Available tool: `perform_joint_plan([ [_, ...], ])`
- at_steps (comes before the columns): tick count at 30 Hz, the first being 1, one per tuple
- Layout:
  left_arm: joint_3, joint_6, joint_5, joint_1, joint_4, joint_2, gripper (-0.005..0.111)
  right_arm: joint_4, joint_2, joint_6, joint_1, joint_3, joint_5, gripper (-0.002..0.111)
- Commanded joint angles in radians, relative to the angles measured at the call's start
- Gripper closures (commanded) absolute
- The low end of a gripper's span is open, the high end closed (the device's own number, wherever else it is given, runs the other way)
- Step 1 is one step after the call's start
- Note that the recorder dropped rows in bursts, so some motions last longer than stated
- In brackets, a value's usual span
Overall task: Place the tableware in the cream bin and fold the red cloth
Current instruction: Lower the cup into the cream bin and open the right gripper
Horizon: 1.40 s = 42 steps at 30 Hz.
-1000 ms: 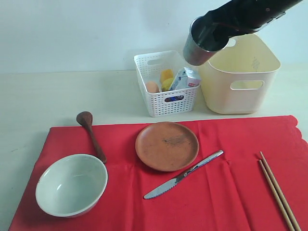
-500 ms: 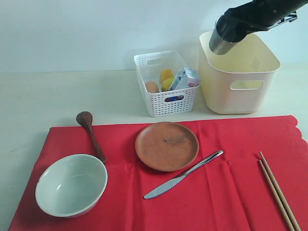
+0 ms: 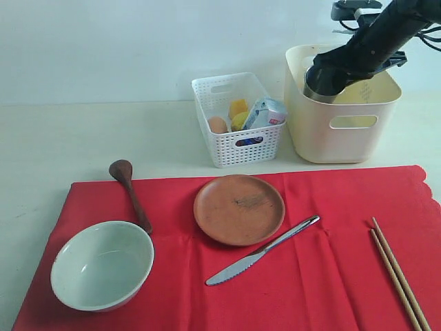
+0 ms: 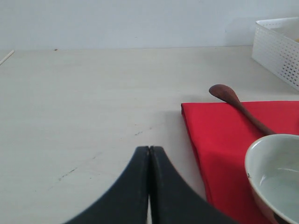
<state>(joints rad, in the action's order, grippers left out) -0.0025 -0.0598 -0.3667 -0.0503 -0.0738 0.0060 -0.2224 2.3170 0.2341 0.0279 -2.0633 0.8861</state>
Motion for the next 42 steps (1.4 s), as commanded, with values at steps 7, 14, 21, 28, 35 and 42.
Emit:
perform_joint_plan([
  [7, 0.002, -0.001, 0.008, 0.002, -0.001, -0.006, 0.107, 0.065, 0.041, -0.023, -0.005, -0.048, 0.057, 0.096],
  [14, 0.002, -0.001, 0.008, 0.002, -0.001, -0.006, 0.107, 0.065, 0.027, -0.023, -0.005, -0.048, 0.055, 0.052],
  [21, 0.002, -0.001, 0.008, 0.002, -0.001, -0.006, 0.107, 0.065, -0.054, -0.038, -0.005, -0.048, 0.073, 0.047],
  [28, 0.002, -0.001, 0.008, 0.002, -0.001, -0.006, 0.107, 0.013, -0.178, -0.013, -0.005, -0.048, 0.215, 0.047],
  [35, 0.002, -0.001, 0.008, 0.002, -0.001, -0.006, 0.107, -0.170, -0.255, 0.033, -0.005, -0.048, 0.335, 0.053],
  [42, 0.002, -0.001, 0.008, 0.002, -0.001, -0.006, 0.107, -0.321, -0.299, 0.109, 0.070, -0.013, 0.335, 0.057],
])
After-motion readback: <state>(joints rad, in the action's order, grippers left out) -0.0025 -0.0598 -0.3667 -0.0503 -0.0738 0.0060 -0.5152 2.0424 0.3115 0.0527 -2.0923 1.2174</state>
